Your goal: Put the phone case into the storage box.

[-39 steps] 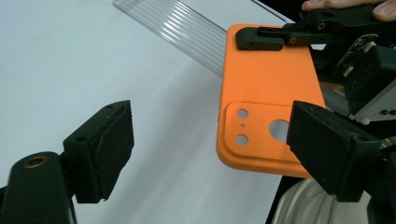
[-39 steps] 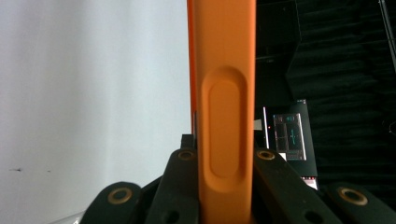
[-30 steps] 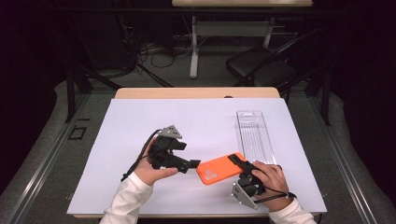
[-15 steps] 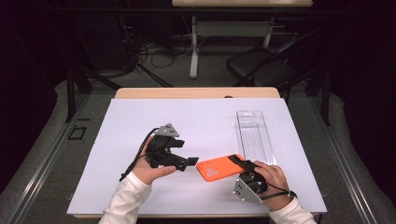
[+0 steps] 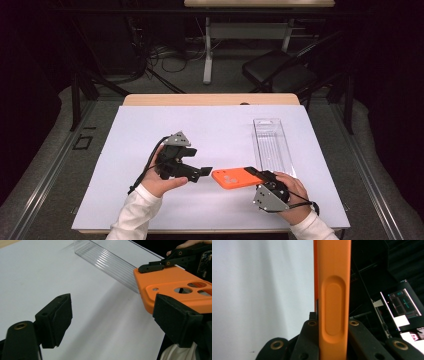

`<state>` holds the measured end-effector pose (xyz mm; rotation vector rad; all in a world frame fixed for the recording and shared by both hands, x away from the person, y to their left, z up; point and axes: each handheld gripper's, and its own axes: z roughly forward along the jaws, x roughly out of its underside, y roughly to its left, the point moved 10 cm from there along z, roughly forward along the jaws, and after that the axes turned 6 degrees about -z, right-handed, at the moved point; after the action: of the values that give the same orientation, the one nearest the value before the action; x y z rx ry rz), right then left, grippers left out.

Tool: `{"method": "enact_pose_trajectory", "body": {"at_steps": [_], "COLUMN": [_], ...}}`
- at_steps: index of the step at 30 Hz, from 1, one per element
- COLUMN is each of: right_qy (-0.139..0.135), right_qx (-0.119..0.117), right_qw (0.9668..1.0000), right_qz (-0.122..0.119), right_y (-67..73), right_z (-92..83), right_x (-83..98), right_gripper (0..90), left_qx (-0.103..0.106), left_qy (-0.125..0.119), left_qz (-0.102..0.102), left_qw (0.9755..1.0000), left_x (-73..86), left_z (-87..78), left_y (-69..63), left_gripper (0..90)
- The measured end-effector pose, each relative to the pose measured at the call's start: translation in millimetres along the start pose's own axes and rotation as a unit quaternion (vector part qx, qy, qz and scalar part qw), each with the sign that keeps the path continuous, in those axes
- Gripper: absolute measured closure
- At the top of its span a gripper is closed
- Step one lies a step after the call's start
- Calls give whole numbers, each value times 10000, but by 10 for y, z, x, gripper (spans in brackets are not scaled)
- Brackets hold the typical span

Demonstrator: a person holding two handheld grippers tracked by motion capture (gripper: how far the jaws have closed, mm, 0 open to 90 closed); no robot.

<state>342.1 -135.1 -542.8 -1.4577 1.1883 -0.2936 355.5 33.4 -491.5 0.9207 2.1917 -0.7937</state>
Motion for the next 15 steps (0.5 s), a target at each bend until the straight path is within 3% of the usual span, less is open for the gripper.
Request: {"method": "enact_pose_trajectory", "body": {"at_steps": [9,15], "right_qy": [-175,-340], "right_qx": [-153,-259], "right_qw": [9981,9923], "right_qz": [567,1159], "right_y": [-14,-36], "right_z": [-13,-21], "right_x": [-11,-4], "right_gripper": [877,878], "left_qx": [-34,-69], "left_qy": [-77,-217], "left_qz": [90,104], "left_qw": [9999,9997], "left_x": [-22,-52], "left_z": [9,-9], "left_y": [-31,-33], "left_gripper": [179,189]}}
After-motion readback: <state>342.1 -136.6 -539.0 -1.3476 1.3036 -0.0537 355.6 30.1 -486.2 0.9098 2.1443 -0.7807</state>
